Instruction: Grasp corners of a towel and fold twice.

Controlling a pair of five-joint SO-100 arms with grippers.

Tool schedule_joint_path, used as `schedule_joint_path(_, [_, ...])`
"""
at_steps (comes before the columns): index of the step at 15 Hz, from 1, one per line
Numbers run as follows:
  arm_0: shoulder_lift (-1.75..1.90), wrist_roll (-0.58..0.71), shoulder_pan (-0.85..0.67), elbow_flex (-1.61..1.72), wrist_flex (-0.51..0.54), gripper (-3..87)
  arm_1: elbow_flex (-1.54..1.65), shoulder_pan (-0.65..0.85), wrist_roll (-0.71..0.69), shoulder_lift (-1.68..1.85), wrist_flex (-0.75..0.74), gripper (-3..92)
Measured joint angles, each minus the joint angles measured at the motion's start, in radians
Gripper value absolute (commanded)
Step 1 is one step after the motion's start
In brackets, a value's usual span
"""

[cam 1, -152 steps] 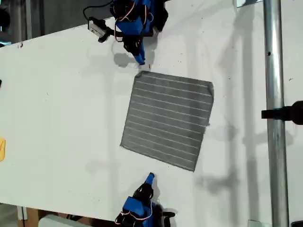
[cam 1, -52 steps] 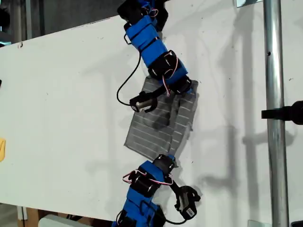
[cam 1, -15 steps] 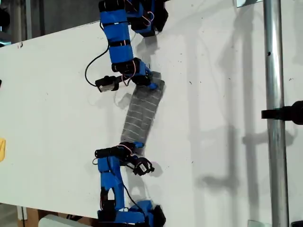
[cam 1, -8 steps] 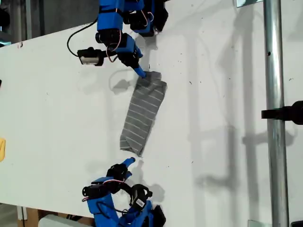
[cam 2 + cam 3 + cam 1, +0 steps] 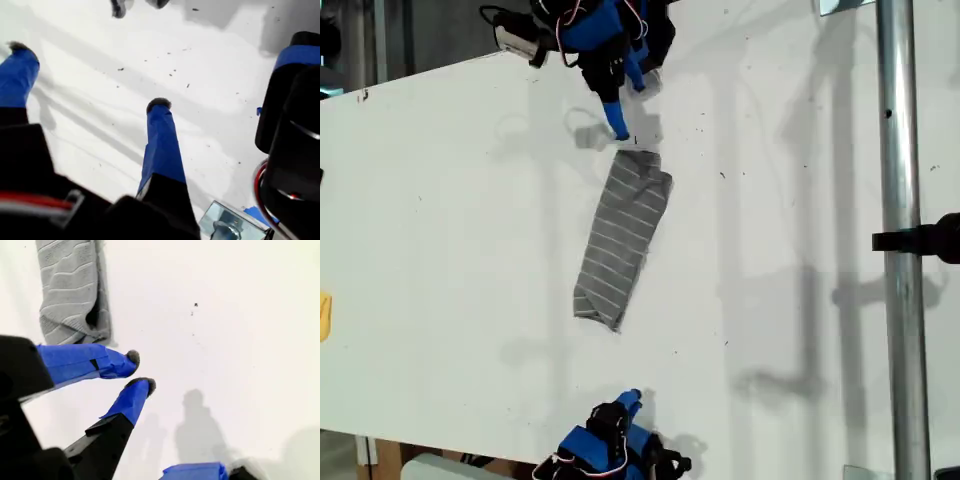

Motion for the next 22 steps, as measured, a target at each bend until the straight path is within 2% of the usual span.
schedule_joint_path(2, [0.040,-0.051,0.137,0.144,-0.167,-2.6,0.028,0.025,0.000,-0.149,-0.063,46.1])
schedule_joint_path(6, [0.224,-0.169,0.236,0.387,-0.307,-2.7,0.121,0.210,-0.179,-0.400,-0.262,46.1])
schedule_joint_path(10, [0.341,-0.169,0.236,0.466,-0.330,-2.7,0.268,0.407,-0.357,-0.456,-0.514,42.8])
schedule_joint_path(14, [0.525,-0.155,0.236,0.565,-0.324,-2.7,0.270,0.419,-0.405,-0.627,-0.730,42.1])
schedule_joint_path(17, [0.761,-0.143,0.236,0.638,-0.253,-2.7,0.236,0.368,-0.408,-0.759,-0.759,42.1])
schedule_joint_path(22, [0.805,-0.133,0.235,0.655,-0.242,-2.7,0.232,0.305,-0.402,-0.818,-0.764,42.1])
